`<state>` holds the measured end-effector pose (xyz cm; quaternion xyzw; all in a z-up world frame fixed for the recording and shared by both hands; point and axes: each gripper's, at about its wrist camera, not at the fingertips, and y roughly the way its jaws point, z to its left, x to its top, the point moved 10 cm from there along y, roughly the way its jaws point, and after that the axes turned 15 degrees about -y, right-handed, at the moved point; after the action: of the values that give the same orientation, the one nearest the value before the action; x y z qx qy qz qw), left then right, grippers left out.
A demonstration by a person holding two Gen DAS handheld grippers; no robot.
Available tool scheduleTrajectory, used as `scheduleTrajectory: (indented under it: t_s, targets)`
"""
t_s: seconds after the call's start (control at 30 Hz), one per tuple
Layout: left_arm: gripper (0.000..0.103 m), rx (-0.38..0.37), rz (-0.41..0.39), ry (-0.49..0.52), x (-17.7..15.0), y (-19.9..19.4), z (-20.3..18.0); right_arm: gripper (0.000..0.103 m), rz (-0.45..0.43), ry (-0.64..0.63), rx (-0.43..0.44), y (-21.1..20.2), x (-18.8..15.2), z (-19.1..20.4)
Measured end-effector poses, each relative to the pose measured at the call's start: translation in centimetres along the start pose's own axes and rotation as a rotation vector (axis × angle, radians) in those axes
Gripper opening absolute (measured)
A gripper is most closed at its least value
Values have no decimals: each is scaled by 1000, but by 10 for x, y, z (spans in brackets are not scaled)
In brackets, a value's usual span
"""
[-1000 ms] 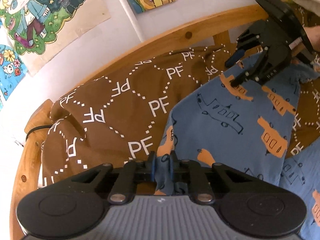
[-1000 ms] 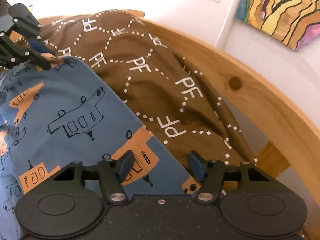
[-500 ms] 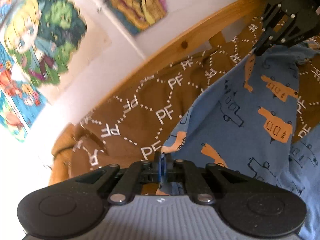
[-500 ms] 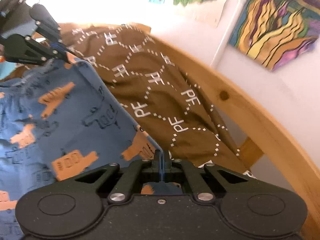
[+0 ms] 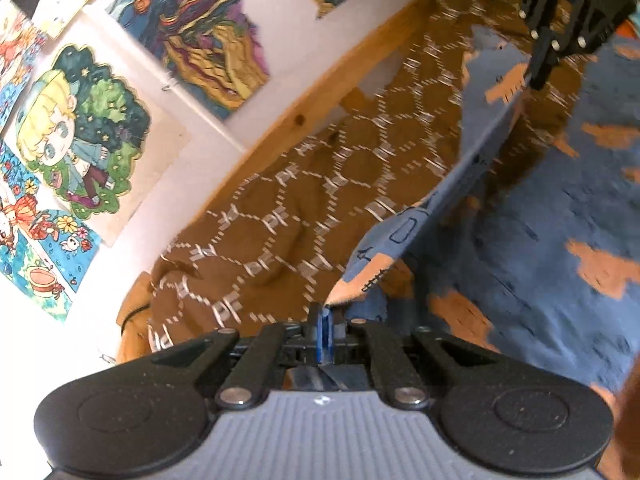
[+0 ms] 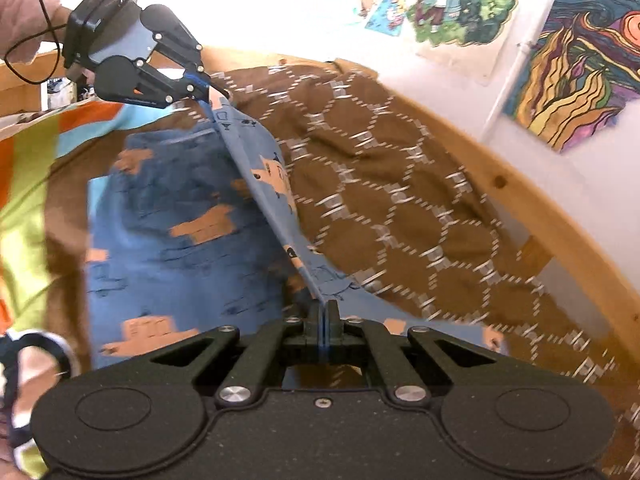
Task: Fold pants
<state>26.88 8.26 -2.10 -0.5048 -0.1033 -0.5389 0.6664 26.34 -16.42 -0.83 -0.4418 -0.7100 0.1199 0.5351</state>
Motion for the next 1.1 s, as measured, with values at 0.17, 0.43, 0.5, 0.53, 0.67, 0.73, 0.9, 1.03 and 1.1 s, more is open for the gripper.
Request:
scheduleTrajectory:
  t_s: [0.17, 0.43, 0.5, 0.53, 0.67, 0.73, 0.9, 1.03, 1.1]
  targets:
    - [3, -19, 26, 75, -32, -13, -29, 0, 16, 37, 35, -5, -14, 53]
    - [3, -33, 52, 98, -63, -15, -58, 0, 36, 125, 69, -2, -46, 111]
    - [3, -31, 61, 110, -69, -15, -60, 0, 36, 133, 76, 0, -48, 119]
    - [3, -26, 63, 121, -70, -16, -60, 0, 35, 139, 77, 1, -49, 121]
    - [3, -12, 64, 149, -73, -21, -57, 0, 21, 154, 68, 4, -47, 128]
    - [3, -4, 56, 163, -71, -25, -56, 0, 12, 176, 63, 4, -46, 128]
    - [3, -23, 104, 183, -81, -21, -60, 0, 18, 155, 0, 6, -44, 135]
    - [6, -26, 130, 179, -91, -16, -64, 0, 35, 145, -38, 13, -49, 143]
    - [9, -21, 135, 169, -93, -15, -64, 2, 34, 152, -67, 14, -51, 144]
